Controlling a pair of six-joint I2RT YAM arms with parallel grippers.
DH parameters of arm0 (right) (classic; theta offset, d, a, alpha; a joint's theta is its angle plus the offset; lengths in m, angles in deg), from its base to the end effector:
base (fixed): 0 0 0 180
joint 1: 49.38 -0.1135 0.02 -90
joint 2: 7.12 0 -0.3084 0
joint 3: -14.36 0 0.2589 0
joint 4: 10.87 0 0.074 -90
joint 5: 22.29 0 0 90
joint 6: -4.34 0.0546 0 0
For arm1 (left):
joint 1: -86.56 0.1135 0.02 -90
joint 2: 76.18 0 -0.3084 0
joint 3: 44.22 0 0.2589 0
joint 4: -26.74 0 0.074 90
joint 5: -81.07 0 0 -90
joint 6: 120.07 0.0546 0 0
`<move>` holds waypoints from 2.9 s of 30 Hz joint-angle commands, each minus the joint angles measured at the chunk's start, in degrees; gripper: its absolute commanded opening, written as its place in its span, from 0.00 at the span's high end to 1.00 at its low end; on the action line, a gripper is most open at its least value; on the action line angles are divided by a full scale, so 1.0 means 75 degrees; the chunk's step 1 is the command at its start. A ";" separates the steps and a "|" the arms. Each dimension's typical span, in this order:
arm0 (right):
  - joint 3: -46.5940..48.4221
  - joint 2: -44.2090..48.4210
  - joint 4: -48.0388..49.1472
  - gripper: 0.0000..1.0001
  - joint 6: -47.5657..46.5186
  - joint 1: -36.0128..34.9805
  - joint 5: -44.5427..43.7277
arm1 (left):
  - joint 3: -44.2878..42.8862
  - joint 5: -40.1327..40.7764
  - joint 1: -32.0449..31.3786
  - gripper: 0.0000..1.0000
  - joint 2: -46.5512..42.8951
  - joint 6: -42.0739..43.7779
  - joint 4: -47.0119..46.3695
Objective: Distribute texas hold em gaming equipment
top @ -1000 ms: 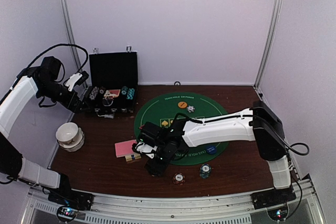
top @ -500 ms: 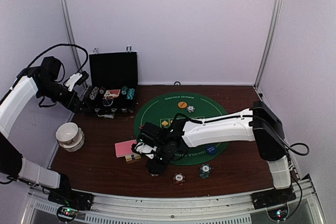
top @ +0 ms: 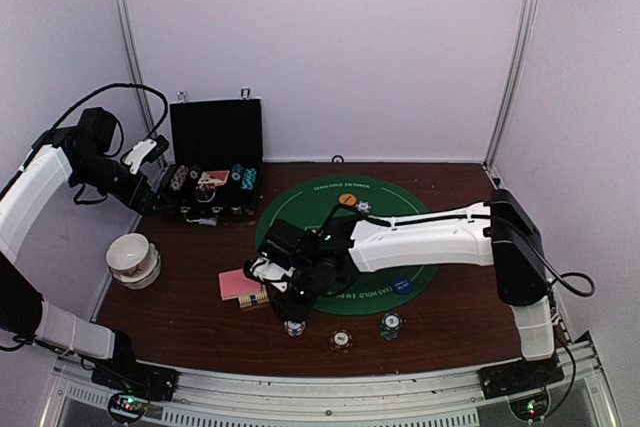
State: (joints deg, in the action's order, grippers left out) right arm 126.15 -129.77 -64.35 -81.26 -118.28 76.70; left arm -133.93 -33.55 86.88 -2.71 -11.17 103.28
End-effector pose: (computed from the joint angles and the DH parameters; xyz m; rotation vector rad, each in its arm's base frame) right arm 0.1706 0.4659 0.2091 -1.5481 2.3589 0.5614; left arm 0.2422 -0.0214 0.3742 0.5530 2.4736 -0.4324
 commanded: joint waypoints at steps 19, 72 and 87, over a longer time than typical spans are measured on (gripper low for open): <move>0.2119 -0.1634 0.0603 0.93 0.0860 0.1734 -0.1000 | -0.0225 -0.0107 -0.0016 0.02 -0.0182 0.0070 0.0045; -0.0511 -0.0001 0.0535 0.21 0.0363 0.0080 -0.0071 | -0.0300 -0.0161 -0.0019 0.02 -0.0297 0.0151 0.0220; -0.0428 -0.0271 0.0277 0.32 0.0169 -0.0143 0.0079 | -0.0301 -0.0171 -0.0018 0.02 -0.0285 0.0164 0.0238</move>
State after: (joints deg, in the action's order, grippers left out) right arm 121.91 -131.32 -61.48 -79.53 -118.91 76.94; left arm -134.81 -33.64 86.88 -3.89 -10.58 104.96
